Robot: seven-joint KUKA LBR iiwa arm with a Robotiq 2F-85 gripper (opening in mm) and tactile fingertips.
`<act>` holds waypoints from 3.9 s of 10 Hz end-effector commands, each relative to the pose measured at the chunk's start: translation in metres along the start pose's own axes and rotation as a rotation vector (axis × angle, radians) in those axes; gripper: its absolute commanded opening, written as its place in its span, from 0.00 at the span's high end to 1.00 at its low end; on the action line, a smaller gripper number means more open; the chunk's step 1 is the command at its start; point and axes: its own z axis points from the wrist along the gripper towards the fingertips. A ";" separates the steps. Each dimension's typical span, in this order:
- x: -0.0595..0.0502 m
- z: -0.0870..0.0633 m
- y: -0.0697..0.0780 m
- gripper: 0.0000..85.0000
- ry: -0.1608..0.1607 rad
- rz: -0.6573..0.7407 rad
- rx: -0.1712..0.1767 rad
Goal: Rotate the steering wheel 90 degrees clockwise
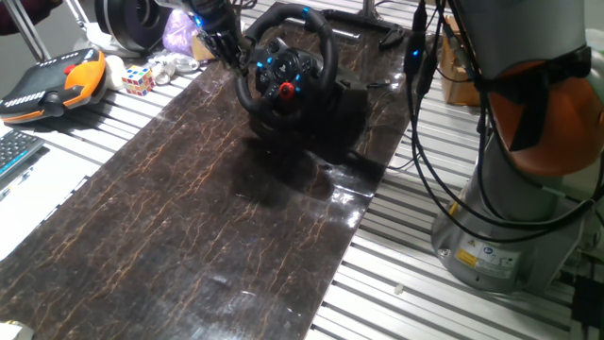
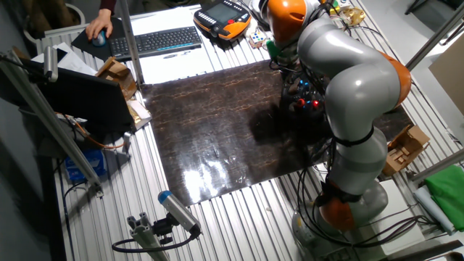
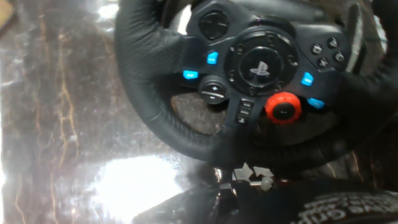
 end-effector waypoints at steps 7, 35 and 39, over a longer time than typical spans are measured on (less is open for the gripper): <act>0.000 0.003 0.003 0.99 -0.015 -0.231 -0.043; 0.002 0.039 0.032 0.99 -0.121 -0.719 -0.044; 0.001 0.049 0.037 0.99 -0.113 -0.725 -0.041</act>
